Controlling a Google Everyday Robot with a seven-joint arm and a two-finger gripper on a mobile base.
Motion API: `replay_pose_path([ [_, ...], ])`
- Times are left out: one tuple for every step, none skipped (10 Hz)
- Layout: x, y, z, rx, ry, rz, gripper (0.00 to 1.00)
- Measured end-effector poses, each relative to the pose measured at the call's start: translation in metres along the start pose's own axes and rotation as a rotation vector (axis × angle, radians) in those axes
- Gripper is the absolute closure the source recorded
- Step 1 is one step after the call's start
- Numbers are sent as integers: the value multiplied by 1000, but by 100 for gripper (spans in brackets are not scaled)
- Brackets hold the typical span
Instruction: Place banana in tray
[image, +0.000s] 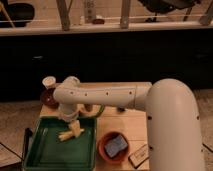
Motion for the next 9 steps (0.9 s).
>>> replay_pose_path([
  [0,0,-1,9,-1,-7,20],
  [0,0,-2,15,-1,-12,20],
  [1,0,-3,19,-1,-16,20],
  [2,0,-5,23,0,-19,20],
  [1,-1,-6,28,1,-26,20],
  [2,-2,-8,32,2,-30,20],
  [2,-2,-8,34,3,-30,20],
  [2,-2,-8,33,3,-31,20],
  [1,-2,-8,33,3,-31,20],
])
